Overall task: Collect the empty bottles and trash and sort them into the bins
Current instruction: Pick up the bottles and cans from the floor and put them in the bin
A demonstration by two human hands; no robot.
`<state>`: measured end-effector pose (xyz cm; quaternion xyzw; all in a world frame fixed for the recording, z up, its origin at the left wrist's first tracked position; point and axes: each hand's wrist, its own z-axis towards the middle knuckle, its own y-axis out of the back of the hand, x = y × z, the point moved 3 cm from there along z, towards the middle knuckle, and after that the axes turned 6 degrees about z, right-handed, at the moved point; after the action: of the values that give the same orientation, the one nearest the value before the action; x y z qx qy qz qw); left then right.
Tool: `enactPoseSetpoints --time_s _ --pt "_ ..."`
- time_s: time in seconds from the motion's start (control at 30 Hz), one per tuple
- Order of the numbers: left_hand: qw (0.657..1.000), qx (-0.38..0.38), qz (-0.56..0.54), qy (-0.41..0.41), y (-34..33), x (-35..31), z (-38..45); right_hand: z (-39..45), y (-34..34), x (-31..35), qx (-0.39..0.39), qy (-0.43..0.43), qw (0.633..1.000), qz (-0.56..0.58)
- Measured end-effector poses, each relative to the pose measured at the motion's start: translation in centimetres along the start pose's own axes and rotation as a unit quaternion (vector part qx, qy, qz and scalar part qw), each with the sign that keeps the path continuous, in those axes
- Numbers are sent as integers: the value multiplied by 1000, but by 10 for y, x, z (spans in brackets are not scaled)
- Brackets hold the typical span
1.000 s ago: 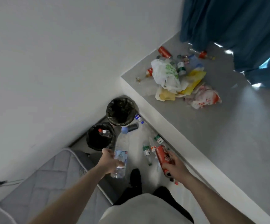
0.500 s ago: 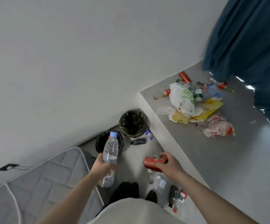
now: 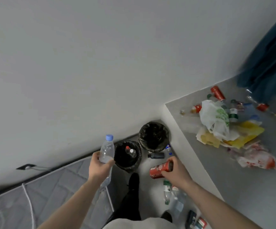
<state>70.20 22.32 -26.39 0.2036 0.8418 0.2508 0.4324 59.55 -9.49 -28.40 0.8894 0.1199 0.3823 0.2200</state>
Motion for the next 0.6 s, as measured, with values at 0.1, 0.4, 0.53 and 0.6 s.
enactPoseSetpoints --time_s 0.1,0.4,0.53,0.6 --pt "998 50 31 -8 -1 -7 42 30 -18 23 9 0 1000 -2" --pt "979 121 136 -91 -34 -12 159 98 -56 58 -10 -29 999 -12" --pt "976 112 159 -102 -66 5 197 138 -81 51 -12 -47 999 -4" --pt "975 100 166 -104 -83 19 215 161 -97 44 -14 -55 998 -1"
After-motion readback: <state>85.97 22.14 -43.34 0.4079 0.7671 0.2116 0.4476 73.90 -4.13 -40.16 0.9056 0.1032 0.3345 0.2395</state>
